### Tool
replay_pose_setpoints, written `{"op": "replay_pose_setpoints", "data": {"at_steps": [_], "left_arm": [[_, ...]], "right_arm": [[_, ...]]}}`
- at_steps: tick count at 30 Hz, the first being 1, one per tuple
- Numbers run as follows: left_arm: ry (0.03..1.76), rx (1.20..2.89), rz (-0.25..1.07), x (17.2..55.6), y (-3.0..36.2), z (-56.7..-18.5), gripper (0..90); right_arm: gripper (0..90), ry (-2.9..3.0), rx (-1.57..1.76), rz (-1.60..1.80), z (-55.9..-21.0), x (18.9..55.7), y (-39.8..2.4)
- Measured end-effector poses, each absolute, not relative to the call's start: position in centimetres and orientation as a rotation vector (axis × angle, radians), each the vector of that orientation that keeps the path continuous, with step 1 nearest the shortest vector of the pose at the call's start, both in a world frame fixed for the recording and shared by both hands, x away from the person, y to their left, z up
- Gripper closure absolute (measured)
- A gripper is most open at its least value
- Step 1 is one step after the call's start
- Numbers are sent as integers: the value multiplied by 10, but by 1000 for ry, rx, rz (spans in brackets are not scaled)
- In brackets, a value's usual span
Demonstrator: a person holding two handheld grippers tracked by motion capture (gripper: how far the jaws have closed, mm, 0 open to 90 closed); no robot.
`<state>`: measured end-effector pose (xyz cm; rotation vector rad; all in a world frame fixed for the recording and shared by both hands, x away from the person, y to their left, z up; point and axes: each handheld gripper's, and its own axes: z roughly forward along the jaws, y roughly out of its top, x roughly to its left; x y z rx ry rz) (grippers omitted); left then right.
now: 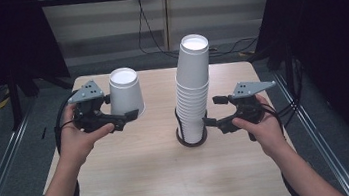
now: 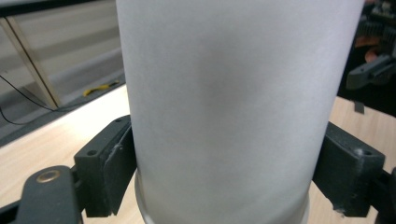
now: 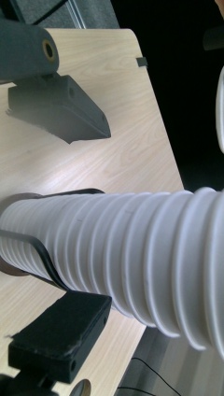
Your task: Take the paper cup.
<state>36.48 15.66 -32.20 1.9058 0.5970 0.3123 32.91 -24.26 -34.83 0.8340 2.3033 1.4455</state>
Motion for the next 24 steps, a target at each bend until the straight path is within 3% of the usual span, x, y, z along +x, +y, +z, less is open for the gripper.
{"op": "replay_pose_setpoints", "data": {"at_steps": [24], "left_arm": [[542,2043,280,341,143,-358,162]], "right_arm": [[141,2373,801,1418,-364,319,-248]]}}
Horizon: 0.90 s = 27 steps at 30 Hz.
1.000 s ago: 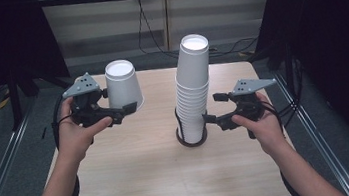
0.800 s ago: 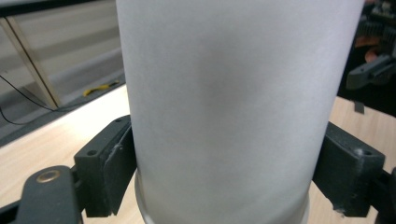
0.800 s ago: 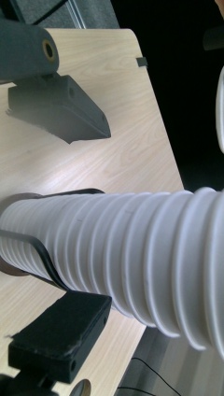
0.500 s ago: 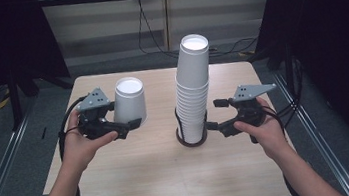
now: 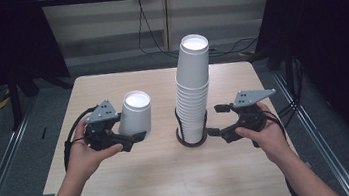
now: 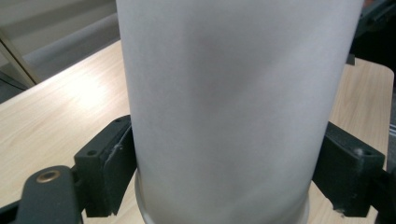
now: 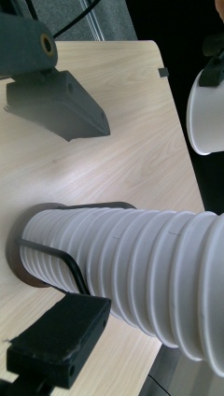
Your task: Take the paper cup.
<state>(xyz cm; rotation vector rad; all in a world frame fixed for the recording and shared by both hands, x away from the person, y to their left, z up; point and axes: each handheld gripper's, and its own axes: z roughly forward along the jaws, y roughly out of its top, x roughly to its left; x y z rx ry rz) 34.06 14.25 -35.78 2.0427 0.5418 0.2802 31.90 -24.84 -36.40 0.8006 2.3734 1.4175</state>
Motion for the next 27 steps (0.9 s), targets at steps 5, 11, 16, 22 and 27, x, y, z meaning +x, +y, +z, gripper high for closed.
{"op": "replay_pose_setpoints", "data": {"at_steps": [5,11,16,22,27], "left_arm": [[527,2087,268,337,140,-368,164],[497,2131,241,333,135,-375,164],[463,2185,226,330,128,-380,164],[440,2203,207,325,120,-385,164],[418,2227,201,321,114,-389,165]], "right_arm": [[140,2394,796,1410,-369,318,-250],[138,2417,759,1407,-371,316,-249],[138,2444,706,1381,-371,313,-246],[138,2444,712,1383,-374,312,-246],[138,2452,714,1386,-378,312,-247]]}}
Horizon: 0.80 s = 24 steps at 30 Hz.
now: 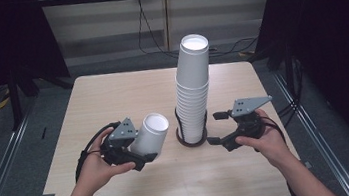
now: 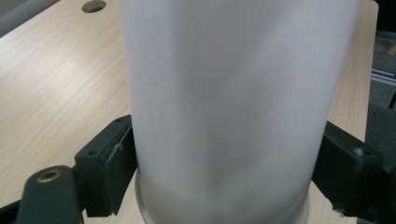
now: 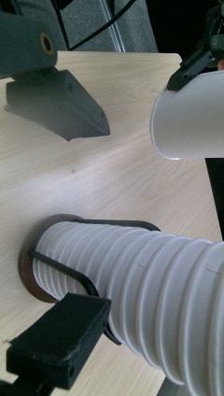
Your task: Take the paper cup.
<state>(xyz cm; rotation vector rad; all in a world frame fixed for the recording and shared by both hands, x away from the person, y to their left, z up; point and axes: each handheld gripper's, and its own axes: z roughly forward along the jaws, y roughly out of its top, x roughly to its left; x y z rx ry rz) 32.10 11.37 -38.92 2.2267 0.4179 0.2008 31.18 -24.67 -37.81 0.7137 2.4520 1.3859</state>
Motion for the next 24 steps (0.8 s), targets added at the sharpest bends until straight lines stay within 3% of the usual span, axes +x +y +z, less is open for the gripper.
{"op": "replay_pose_setpoints", "data": {"at_steps": [24], "left_arm": [[325,2416,175,318,85,-399,169]], "right_arm": [[138,2549,667,1327,-391,310,-243]]}}
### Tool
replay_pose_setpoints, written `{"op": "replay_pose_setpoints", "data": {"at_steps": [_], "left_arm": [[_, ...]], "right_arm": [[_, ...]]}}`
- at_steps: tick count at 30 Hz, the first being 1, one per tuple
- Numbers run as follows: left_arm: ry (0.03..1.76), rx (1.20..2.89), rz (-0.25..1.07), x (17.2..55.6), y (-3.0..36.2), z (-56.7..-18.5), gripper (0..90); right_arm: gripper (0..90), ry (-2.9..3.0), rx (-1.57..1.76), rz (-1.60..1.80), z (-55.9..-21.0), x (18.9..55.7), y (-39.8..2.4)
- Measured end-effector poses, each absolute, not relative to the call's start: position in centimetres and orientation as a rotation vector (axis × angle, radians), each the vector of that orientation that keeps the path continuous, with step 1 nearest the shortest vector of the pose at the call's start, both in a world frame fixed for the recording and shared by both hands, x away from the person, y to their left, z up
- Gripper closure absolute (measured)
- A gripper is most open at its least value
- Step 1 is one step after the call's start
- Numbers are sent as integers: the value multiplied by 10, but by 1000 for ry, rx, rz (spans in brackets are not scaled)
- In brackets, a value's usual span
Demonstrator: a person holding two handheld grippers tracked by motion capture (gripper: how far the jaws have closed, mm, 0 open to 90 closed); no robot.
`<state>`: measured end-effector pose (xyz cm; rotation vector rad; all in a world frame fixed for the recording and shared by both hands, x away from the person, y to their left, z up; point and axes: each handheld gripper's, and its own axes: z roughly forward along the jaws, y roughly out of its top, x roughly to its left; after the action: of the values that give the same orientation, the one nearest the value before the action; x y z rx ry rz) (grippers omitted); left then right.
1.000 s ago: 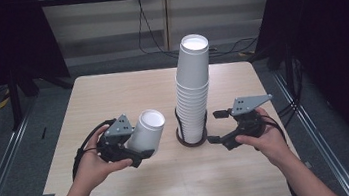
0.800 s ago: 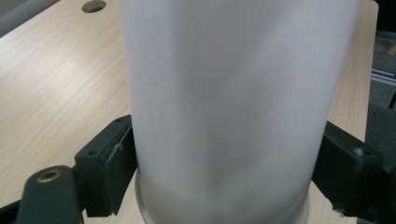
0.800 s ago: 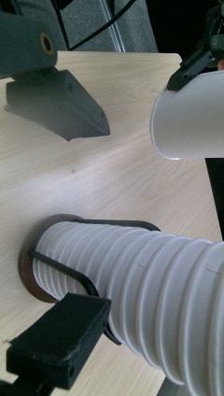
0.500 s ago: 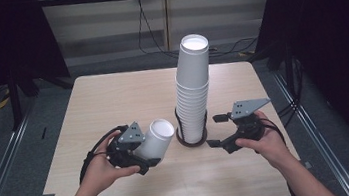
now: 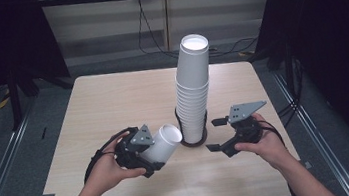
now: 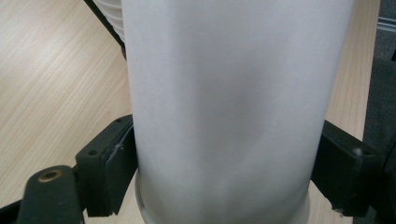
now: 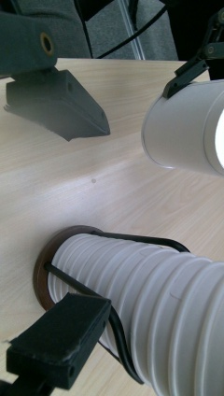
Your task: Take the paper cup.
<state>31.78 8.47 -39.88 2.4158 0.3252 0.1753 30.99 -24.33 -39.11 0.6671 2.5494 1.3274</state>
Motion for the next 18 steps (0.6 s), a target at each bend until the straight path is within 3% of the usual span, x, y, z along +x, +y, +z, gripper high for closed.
{"op": "replay_pose_setpoints", "data": {"at_steps": [18], "left_arm": [[258,2587,191,317,65,-395,176]], "right_arm": [[138,2636,573,1249,-395,308,-233]]}}
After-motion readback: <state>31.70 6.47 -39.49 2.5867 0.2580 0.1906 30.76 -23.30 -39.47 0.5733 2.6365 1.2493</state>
